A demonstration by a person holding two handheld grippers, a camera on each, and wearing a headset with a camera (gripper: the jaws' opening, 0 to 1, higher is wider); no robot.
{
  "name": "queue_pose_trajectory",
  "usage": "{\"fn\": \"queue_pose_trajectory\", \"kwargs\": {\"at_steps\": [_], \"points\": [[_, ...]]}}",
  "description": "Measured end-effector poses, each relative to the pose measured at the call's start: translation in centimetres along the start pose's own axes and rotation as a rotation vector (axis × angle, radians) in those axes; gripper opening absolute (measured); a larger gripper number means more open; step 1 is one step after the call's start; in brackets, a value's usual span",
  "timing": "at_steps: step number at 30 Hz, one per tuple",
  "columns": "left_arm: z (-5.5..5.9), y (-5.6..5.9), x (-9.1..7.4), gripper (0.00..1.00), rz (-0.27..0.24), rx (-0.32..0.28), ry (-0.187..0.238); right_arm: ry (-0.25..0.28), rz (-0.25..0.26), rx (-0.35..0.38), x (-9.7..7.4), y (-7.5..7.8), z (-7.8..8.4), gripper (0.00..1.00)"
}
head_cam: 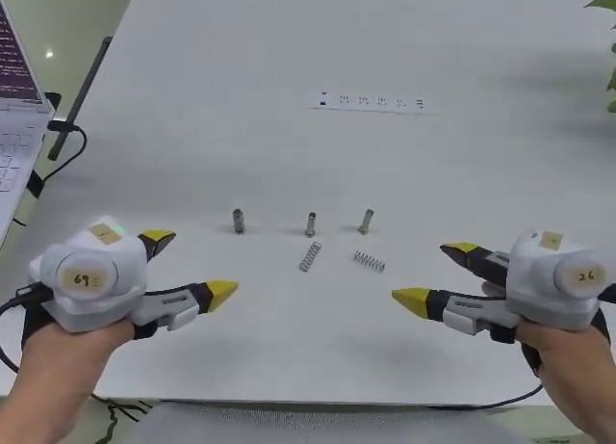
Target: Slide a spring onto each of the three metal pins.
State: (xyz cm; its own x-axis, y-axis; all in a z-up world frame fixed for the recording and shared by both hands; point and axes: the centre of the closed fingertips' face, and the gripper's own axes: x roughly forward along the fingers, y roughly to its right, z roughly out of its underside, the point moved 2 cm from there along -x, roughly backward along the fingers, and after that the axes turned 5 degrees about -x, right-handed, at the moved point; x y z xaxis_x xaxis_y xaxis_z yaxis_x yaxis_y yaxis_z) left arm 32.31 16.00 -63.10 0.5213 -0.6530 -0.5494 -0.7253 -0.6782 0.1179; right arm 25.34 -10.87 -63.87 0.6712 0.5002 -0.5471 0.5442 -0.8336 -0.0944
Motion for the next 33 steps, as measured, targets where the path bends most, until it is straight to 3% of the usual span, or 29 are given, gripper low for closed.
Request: {"fn": "queue_pose_trajectory", "kwargs": {"at_steps": [17, 33], "points": [[-0.2, 0.9, 1.4, 0.62, 0.038, 0.021, -0.008, 0.003, 0.006, 0.014, -0.8, -0.4, 0.3, 0.69], [-0.3, 2.5, 5.3, 0.6, 0.118, 0.054, -0.035, -0.009, 0.005, -0.004, -1.0, -0.8, 0.2, 0.68]]}}
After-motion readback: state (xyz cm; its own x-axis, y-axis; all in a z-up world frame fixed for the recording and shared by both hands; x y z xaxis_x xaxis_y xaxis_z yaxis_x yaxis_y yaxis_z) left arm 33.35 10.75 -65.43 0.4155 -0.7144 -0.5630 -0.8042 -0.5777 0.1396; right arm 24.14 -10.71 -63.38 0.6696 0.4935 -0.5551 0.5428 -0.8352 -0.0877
